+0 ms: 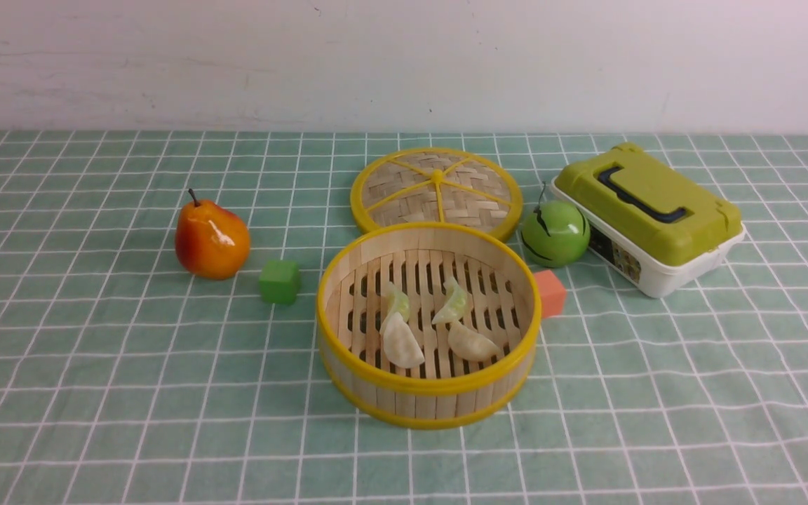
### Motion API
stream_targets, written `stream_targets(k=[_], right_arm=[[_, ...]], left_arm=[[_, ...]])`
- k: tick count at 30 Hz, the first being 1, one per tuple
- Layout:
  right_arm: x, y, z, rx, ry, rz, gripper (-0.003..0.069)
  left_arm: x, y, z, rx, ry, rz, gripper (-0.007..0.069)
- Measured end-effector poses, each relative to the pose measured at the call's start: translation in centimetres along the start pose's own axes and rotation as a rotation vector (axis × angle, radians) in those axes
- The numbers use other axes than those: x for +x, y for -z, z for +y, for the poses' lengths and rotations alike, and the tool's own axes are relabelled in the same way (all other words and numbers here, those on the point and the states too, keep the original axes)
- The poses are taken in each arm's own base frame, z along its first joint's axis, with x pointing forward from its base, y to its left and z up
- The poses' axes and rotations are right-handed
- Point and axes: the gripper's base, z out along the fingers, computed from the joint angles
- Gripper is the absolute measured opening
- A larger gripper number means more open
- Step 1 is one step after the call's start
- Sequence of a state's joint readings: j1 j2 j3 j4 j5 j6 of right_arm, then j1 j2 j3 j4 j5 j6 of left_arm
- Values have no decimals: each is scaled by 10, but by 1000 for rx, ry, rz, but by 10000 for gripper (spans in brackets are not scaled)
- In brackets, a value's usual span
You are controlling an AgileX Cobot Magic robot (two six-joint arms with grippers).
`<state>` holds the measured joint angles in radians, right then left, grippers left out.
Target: Put the dumplings into the steamer on the table with the blue tablecloth.
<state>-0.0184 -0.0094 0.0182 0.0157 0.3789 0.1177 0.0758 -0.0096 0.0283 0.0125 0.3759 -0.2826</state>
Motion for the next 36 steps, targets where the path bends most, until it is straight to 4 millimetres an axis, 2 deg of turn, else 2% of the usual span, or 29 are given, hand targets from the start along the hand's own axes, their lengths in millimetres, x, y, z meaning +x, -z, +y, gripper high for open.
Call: stream_targets(k=[36], right_arm=[[0, 0, 0, 0, 0, 0, 124]], left_arm=[[1, 0, 0, 0, 0, 2, -5]])
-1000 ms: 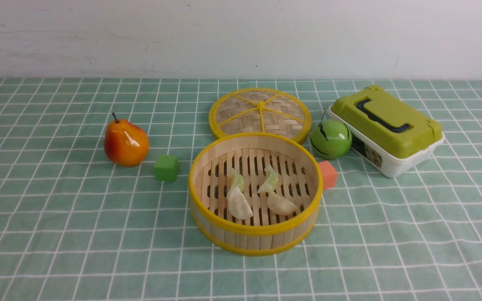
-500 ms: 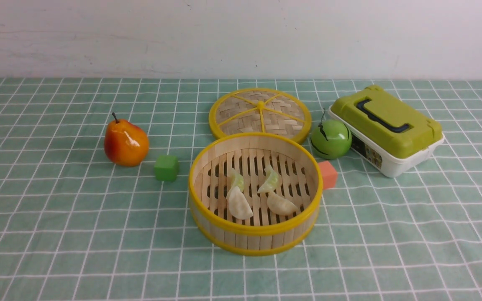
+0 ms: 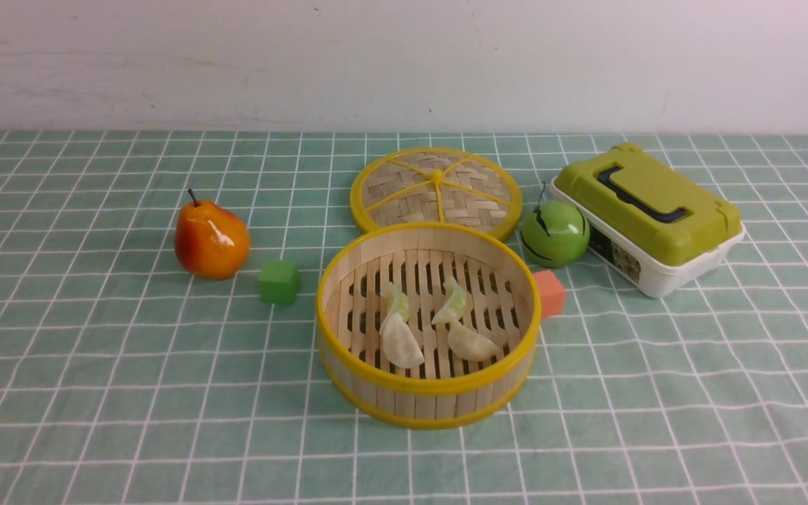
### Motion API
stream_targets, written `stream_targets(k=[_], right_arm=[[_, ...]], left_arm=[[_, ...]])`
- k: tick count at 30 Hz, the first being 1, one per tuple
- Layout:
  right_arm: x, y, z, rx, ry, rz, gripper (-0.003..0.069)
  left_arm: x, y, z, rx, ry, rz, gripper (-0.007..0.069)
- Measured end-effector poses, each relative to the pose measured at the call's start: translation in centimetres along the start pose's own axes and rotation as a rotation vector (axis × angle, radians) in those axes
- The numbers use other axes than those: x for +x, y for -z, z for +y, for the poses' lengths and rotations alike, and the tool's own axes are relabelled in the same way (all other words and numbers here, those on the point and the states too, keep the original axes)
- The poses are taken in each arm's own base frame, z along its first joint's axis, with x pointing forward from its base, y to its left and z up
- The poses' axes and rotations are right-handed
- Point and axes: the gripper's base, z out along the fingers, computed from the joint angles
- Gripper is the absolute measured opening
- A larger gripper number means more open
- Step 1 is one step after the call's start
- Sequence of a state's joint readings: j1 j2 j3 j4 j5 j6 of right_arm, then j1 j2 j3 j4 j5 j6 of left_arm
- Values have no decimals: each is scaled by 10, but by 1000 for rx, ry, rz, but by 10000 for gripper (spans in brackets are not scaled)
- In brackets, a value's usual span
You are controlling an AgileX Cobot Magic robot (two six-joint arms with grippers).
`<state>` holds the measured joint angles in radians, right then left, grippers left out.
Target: Put the dumplings into the steamer on the table with the blue tablecloth.
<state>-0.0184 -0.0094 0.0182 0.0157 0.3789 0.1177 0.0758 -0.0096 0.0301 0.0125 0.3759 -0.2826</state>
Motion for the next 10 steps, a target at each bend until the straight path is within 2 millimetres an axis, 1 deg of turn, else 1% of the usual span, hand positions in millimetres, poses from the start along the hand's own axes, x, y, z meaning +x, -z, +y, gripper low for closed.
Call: stream_targets(k=[10], right_arm=[[0, 0, 0, 0, 0, 0, 136]], left_arm=[[0, 0, 0, 0, 0, 0, 4]])
